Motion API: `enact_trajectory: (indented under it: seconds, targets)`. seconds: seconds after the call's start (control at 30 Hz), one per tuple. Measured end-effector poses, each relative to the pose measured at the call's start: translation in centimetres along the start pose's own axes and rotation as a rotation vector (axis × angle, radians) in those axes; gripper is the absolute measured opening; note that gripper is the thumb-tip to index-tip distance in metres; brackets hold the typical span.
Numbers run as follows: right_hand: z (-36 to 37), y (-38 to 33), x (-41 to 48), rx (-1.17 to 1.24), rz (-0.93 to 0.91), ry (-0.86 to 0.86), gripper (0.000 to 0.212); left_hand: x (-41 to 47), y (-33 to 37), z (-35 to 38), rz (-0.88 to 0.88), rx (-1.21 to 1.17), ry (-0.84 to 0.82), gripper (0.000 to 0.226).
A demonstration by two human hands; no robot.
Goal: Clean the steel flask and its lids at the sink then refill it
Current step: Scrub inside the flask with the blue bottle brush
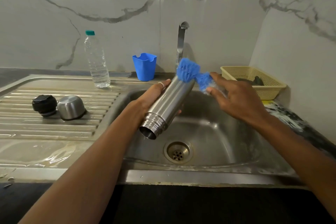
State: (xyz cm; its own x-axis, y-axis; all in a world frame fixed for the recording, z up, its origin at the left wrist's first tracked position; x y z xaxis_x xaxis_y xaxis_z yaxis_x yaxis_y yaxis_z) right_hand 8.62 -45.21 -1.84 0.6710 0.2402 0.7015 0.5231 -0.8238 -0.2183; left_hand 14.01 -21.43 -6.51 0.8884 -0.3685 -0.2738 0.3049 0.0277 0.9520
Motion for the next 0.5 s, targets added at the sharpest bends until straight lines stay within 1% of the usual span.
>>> enact_trajectory:
  seconds: [0.03,0.07,0.1,0.13,0.17,0.2,0.23,0.3,0.37,0.4,0.43,0.47,0.5]
  targets:
    - [0.3,-0.7,-0.1,0.023,-0.075,-0.028,0.053,-0.2,0.2,0.1,0.045,0.005,0.047,0.054]
    - [0.5,-1.9,-0.4,0.063,-0.172,-0.071,0.053,-0.7,0.2,0.2,0.102,0.023,0.127,0.036]
    - [0.8,-3.0,-0.6,0.118,-0.259,-0.124,0.054,-0.8,0.1,0.2,0.164,0.043,0.11,0.021]
    - [1.2,-4.0,-0.8,0.164,-0.326,-0.179,0.055,-1.8,0.1,-0.5,0.313,0.099,0.154,0.021]
    - [1.4,-4.6,-0.9,0.181,-0.367,-0.213,0.055,-2.8,0.8,-0.3,0.349,0.121,0.162,0.025]
    - [1.5,-4.6,-0.8,0.177,-0.381,-0.207,0.054,-2.6,1.2,-0.5,0.288,0.173,0.23,0.029]
    - [1.4,-4.3,-0.5,0.154,-0.36,-0.16,0.053,-1.4,0.6,-0.7,0.209,0.177,0.18,0.031]
    - [0.7,-2.7,-0.1,0.056,-0.216,-0.039,0.052,-0.4,1.3,0.0,0.122,0.165,0.211,0.033]
    - [-0.1,-0.5,0.1,-0.022,-0.046,0.024,0.049,-0.2,0.2,-0.2,0.052,-0.014,0.024,0.046]
    - [-0.4,0.3,0.0,-0.051,0.01,0.035,0.049,0.2,-0.2,0.0,0.014,-0.043,-0.085,0.051]
    - [-0.5,0.8,0.0,-0.074,0.037,0.036,0.049,0.5,-0.3,0.5,-0.021,-0.019,-0.129,0.054]
    - [-0.5,0.8,-0.1,-0.083,0.033,0.032,0.049,0.8,-0.3,0.3,-0.027,-0.043,-0.121,0.058]
    - [-0.4,0.2,-0.1,-0.079,0.002,0.024,0.05,0.9,-0.1,0.4,-0.013,-0.047,-0.078,0.061]
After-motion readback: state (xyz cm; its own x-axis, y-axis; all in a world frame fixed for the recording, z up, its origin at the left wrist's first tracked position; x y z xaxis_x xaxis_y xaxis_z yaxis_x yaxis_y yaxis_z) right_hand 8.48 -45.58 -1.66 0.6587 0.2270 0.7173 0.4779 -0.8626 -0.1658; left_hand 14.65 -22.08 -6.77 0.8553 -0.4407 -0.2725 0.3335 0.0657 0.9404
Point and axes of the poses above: each hand's wrist, its own x-axis towards the middle knuckle, its own z-axis out of the palm, y = z × x, the point moved 4 cm from there along x, towards the middle knuckle, and after that the axes turned 8 degrees about x, right-handed, at the moved point
